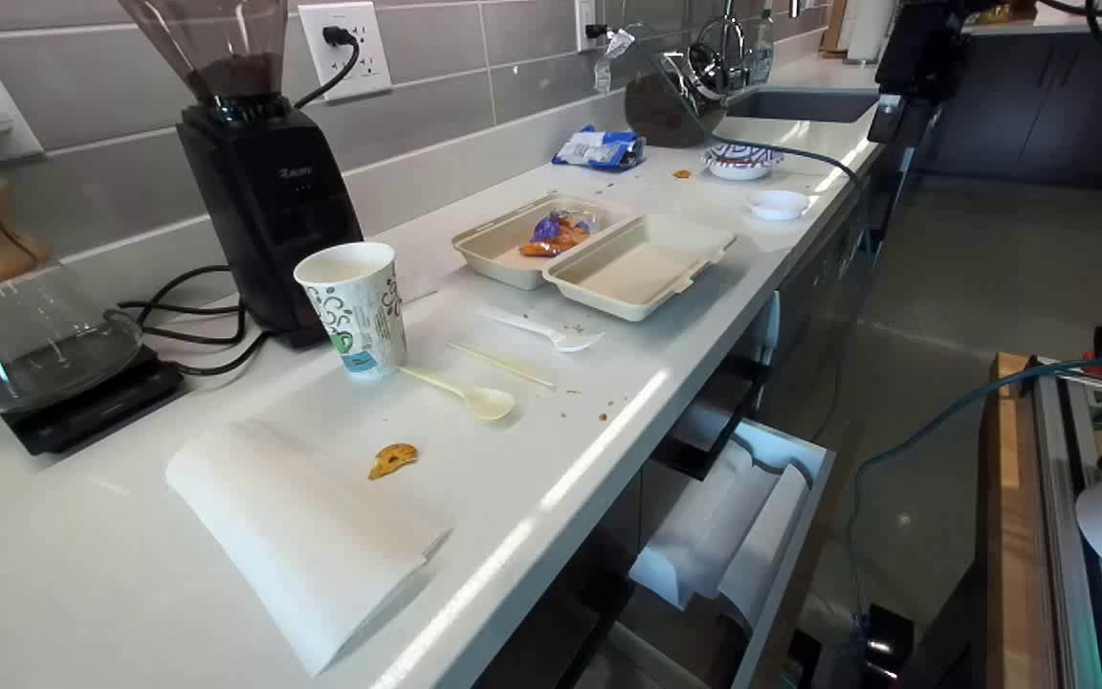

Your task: Remove one orange object from upper segment of the takeaway pack and put it in the lower segment

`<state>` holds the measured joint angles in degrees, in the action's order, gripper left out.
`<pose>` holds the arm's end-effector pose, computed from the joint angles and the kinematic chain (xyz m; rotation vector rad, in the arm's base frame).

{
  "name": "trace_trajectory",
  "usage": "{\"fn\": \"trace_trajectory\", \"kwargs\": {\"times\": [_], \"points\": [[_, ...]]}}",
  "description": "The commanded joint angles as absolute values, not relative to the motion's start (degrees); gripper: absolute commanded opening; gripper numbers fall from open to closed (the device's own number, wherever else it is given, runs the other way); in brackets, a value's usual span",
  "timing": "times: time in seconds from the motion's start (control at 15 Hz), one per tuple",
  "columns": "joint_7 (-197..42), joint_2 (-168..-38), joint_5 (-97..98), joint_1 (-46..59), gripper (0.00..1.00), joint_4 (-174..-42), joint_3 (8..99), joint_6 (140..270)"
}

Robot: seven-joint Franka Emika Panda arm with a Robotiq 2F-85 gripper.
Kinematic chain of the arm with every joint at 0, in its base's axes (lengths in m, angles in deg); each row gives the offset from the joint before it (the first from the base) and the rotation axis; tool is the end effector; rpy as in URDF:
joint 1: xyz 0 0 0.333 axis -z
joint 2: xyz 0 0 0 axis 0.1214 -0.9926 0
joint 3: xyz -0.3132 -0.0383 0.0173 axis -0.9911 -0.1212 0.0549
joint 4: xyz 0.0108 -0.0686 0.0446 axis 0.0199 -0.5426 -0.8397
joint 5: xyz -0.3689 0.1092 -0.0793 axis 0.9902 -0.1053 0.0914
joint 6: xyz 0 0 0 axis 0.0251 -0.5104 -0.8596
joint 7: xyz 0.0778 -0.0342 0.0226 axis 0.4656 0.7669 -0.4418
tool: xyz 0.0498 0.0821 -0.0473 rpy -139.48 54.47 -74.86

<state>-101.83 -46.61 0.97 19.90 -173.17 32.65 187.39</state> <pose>0.2670 -0.1932 0.3981 -2.9079 0.2596 -0.0847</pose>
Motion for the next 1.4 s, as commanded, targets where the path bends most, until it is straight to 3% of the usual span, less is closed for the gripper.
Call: {"fn": "trace_trajectory", "kwargs": {"times": [0.0, 0.53, 1.0, 1.33], "points": [[-102.44, -46.91, 0.23, 20.86, 1.0, -173.11, 33.6, 187.33], [-102.44, -46.91, 0.23, 20.86, 1.0, -173.12, 33.6, 187.33], [-119.79, -63.74, -11.39, 3.69, 1.0, -169.56, 32.79, 200.91], [-132.38, -75.58, -18.43, -2.37, 1.0, -160.97, 36.54, 204.87]]}}
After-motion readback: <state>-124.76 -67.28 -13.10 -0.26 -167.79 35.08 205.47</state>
